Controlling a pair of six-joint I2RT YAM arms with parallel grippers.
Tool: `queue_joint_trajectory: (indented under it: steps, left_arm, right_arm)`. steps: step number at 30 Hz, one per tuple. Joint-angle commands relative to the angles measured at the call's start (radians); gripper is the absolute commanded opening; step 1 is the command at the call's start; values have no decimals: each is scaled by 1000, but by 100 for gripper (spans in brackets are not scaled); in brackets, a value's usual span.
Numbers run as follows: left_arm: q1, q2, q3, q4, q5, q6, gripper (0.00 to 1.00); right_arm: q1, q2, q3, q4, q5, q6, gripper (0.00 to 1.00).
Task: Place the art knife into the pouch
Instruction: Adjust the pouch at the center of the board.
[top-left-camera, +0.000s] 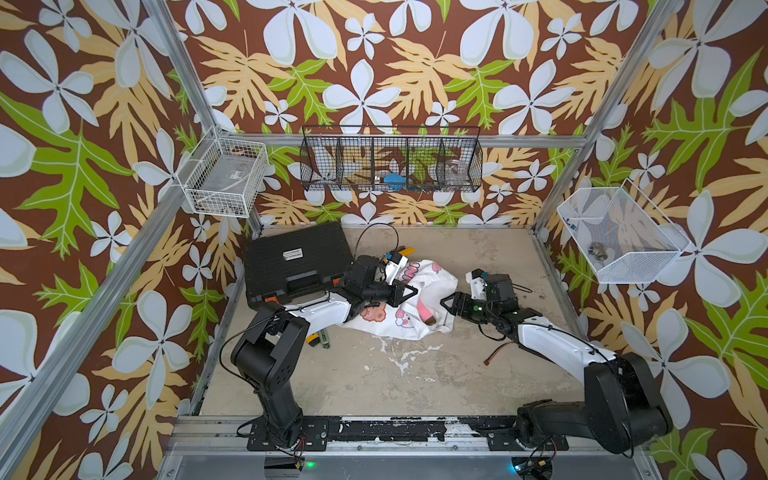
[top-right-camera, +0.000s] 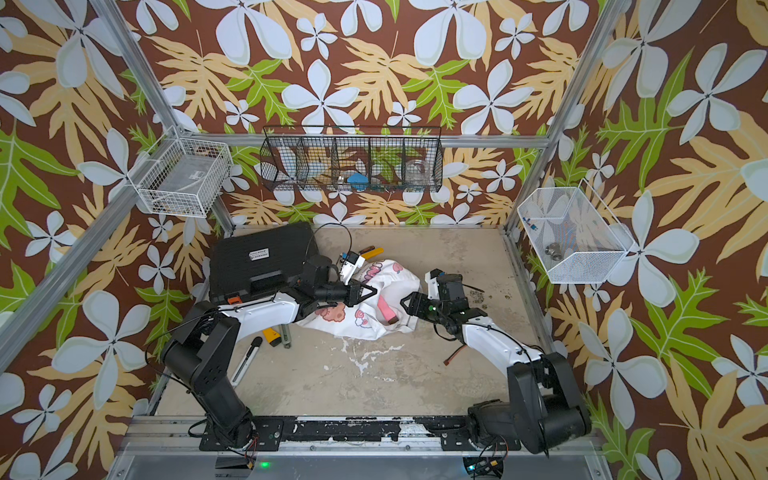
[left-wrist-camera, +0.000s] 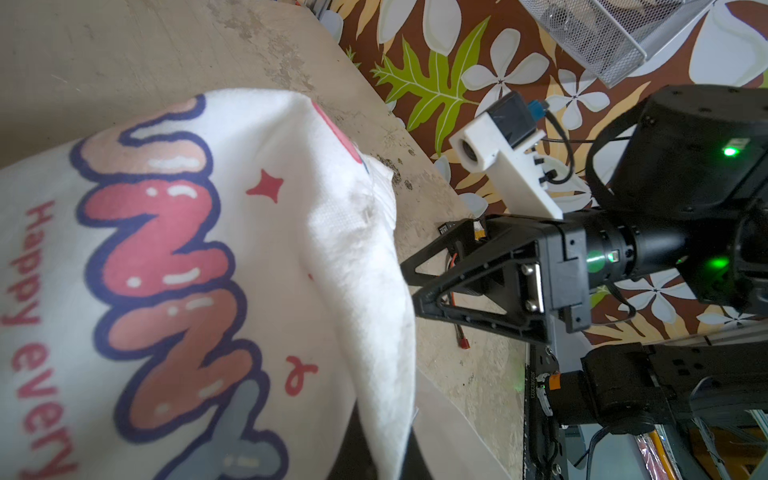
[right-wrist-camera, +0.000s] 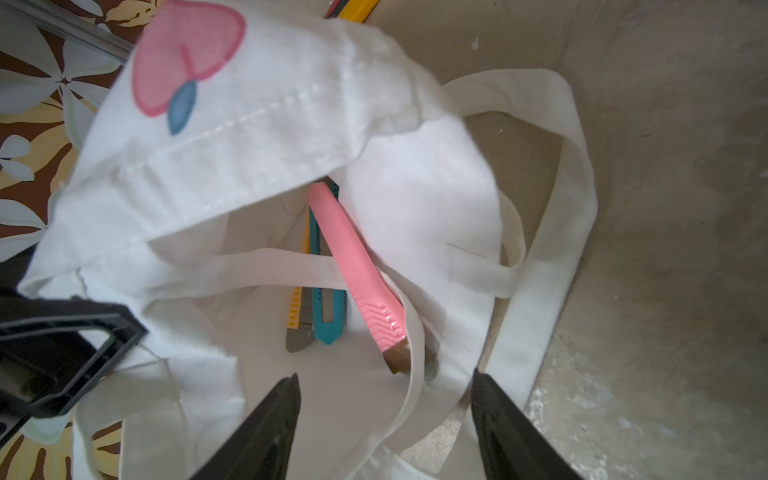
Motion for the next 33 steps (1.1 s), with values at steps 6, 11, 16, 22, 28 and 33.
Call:
queue_joint_trajectory:
  steps: [6,11,16,22,28,33]
  left_arm:
    - [1,-16,-27,16,-19,-9,0]
    - [1,-19,-31,14,-20,-6,0]
    - [1,-19,-39,2,-43,1,0]
    - [1,8,-42,-7,-59,2,0]
    - [1,13,-48,18,-45,-12,0]
    - [0,7,-50,20,-39,-17,0]
  right_arm:
    - [-18,182,74,51,-43,-2,66]
    - [-17,238,104,51,-59,-3,67]
    - [-4,272,116,76,-102,2,66]
    - [17,97,0,160,-170,15,66]
    - [22,7,-45,243,-216,2,67]
    - [33,41,-59,415,-271,53,68]
